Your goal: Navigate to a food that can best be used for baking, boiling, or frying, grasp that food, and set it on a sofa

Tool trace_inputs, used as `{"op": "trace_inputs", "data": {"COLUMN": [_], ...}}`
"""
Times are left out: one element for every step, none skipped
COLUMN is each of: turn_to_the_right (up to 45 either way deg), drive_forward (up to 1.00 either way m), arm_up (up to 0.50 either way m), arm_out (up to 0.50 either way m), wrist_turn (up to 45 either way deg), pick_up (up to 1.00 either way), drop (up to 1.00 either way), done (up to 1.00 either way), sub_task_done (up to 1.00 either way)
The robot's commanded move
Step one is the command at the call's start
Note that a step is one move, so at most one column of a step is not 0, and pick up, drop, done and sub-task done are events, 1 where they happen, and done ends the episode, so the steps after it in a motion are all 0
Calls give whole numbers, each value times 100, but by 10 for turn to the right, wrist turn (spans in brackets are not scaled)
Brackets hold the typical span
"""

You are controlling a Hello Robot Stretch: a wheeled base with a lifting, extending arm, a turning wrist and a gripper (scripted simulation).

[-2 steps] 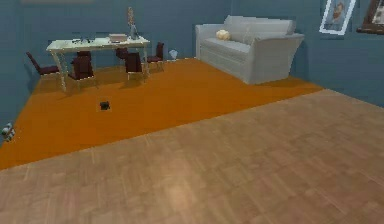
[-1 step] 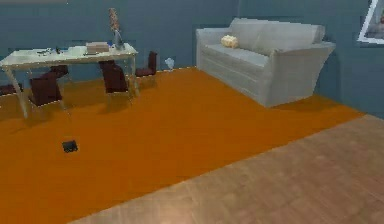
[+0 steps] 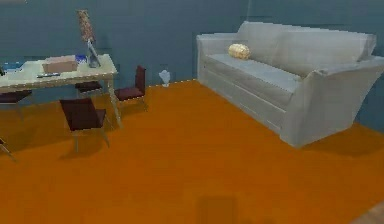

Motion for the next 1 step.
{"op": "trace_inputs", "data": {"turn_to_the_right": [30], "drive_forward": [0], "arm_up": [0], "arm_out": [0], "wrist_turn": [0], "pick_up": [0], "drop": [0], "done": [0], "sub_task_done": [0]}}
